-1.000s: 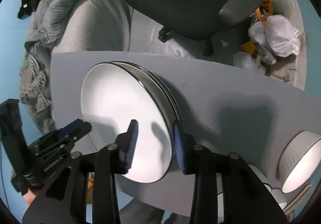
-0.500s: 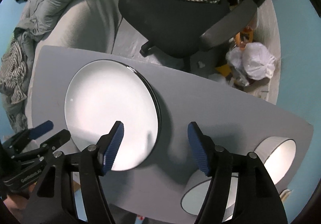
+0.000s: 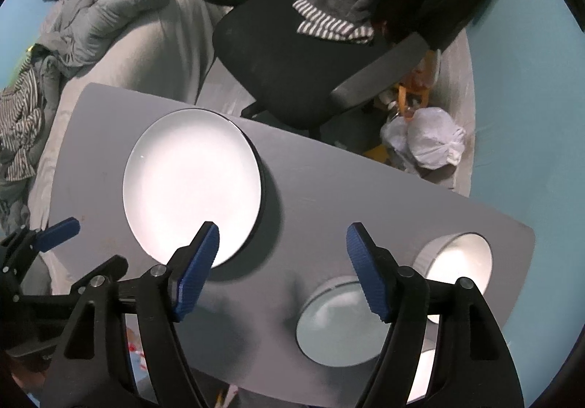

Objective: Organize plates and bowls

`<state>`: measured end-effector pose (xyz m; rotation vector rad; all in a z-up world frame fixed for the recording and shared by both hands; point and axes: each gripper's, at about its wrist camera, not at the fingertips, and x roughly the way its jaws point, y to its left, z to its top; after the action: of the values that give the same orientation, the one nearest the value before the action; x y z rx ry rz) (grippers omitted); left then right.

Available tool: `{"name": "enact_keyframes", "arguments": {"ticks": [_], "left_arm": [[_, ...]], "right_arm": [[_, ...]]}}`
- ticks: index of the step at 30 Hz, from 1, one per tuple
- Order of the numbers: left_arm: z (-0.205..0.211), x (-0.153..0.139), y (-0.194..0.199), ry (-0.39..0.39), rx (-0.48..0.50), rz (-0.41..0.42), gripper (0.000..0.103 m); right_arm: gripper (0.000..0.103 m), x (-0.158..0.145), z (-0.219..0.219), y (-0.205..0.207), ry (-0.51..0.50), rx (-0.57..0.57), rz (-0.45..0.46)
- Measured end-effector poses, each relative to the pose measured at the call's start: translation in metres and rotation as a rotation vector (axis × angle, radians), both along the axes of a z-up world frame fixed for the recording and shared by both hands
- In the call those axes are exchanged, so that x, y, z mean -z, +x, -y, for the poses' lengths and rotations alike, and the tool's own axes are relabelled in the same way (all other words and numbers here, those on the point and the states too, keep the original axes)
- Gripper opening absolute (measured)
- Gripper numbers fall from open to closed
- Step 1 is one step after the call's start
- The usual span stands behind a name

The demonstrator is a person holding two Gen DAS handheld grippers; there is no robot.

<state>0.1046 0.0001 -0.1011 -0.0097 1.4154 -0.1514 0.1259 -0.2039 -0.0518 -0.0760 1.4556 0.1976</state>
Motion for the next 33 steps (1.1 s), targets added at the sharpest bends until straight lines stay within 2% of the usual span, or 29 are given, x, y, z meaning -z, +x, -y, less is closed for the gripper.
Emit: {"name": "enact_keyframes", "arguments": {"ticks": [6,13,25,33], "left_arm": [[0.010,-0.016,-0.012,-0.024,0.005,0.039,0.081],[0.025,-0.022,-0.029,-0.016,0.046,0.071,0.081],[0.049,-0.022,-0.047,-0.083,0.067,0.060,0.081],[0.073,-0.021,-0.056,-0.089,0.108,0.062,0.081]], "right_arm": [[0.072,-0.021,0.014,-0.020,-0.020,-0.005,0.059],[0.072,-0.031,0.047,-0.045,-0.008,0.036,0.069],[0.072,-0.031,0.115,-0.093,0.042,0.164,0.023],[0.072,-0.023,0.150,-0.117,0.057,0.240,0.008]]}}
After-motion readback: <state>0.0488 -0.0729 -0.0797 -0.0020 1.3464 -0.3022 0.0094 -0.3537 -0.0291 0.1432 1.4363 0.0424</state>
